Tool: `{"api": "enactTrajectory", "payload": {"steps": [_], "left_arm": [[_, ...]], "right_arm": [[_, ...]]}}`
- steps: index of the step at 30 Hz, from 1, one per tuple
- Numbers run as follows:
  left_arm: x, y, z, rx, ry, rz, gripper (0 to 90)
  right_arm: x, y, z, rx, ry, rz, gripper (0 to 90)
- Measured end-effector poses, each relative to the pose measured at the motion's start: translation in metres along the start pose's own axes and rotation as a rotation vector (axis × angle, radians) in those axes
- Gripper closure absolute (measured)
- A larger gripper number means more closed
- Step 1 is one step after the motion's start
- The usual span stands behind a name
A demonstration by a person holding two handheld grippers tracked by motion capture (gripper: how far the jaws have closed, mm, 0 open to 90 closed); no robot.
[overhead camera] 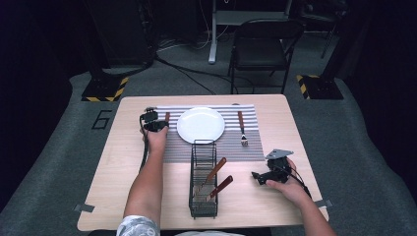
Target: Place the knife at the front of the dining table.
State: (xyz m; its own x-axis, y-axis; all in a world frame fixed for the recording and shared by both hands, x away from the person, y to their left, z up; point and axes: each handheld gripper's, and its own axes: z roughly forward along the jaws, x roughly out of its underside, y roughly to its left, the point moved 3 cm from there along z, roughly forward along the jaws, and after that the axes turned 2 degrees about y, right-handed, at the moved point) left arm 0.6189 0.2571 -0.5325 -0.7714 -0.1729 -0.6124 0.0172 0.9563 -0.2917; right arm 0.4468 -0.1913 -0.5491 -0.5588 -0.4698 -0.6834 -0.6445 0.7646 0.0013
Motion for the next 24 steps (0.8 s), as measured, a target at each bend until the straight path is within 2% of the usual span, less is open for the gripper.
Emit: {"api": "enactTrajectory", "payload": {"steps": [5, 8, 11, 16, 19, 21, 24], "left_arm": [[0.0, 0.0, -0.001, 0.003, -0.002, -0.003, 73.2], [-0.001, 0.001, -0.004, 0.006, 0.0, 0.013, 71.3], [-0.003, 0.001, -0.01, 0.006, -0.014, 0.008, 69.3], [-0.008, -0.002, -0.03, 0.017, -0.052, 0.051, 66.7], [-0.008, -0.001, -0.042, 0.044, -0.032, 0.079, 62.4], [-0.006, -0.001, -0.049, 0.049, -0.034, 0.11, 60.9], [-0.001, -0.002, -0.058, 0.075, -0.037, 0.13, 59.4]], "right_arm": [[0.0, 0.0, 0.0, 0.0, 0.0, 0.0, 0.0], [0.0, 0.0, 0.0, 0.0, 0.0, 0.0, 0.0], [0.0, 0.0, 0.0, 0.0, 0.0, 0.0, 0.0], [0.0, 0.0, 0.0, -0.001, 0.0, -0.001, 0.0], [0.0, 0.0, 0.0, -0.002, 0.001, 0.004, 0.0], [0.0, 0.0, 0.0, -0.001, 0.001, 0.001, 0.0], [0.0, 0.0, 0.0, -0.002, 0.0, 0.001, 0.0]]}}
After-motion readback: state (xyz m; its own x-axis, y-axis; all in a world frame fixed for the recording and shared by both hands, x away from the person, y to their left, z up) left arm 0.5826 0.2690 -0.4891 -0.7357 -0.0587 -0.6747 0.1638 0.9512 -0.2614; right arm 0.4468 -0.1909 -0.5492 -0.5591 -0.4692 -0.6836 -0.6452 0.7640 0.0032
